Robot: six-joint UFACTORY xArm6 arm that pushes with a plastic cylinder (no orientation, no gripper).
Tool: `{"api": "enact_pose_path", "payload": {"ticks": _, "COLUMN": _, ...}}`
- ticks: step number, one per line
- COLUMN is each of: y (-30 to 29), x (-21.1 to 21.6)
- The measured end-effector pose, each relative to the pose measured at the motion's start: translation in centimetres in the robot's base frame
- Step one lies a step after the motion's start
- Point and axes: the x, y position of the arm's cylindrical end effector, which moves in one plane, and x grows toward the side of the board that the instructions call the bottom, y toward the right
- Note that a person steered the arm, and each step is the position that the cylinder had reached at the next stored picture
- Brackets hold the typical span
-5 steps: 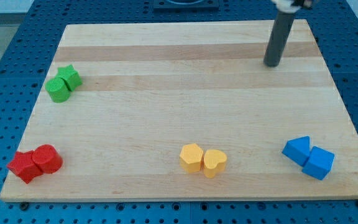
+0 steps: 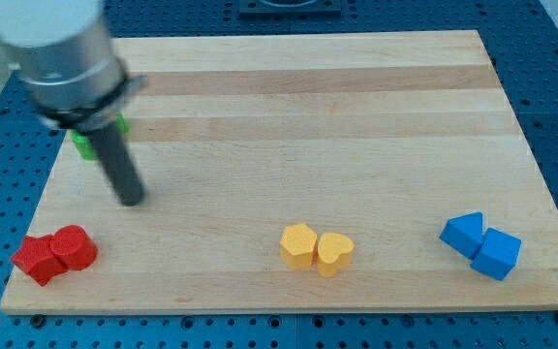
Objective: Point your arm center
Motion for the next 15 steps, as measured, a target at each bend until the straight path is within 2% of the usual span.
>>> {"api": "enact_pose_path", "payload": {"ticks": 1, "y": -6.4, "x": -2.0}}
{"api": "enact_pose_path", "payload": {"ticks": 2, "y": -8.4, "x": -5.8}}
{"api": "enact_pose_path", "payload": {"ticks": 4, "y": -8.5, "x": -5.7}}
{"api": "enact_pose_path", "payload": {"ticks": 6, "y": -8.5, "x": -2.0}}
{"api": "enact_pose_path", "payload": {"ticks": 7, "y": -8.4, "x": -3.1}}
{"api": "enact_pose_path", "payload": {"ticks": 8, "y": -7.1, "x": -7.2}}
{"api": "enact_pose_path", "payload": {"ticks": 9, "y": -5.9, "x": -8.3}}
{"api": "enact_pose_path", "payload": {"ticks": 11, "y": -5.1, "x": -7.4}}
{"api": "enact_pose_path", "payload": {"ticks": 13, "y": 1.4, "x": -9.8}}
{"api": "enact_pose_path", "payload": {"ticks": 15, "y": 16.2, "x": -12.3}}
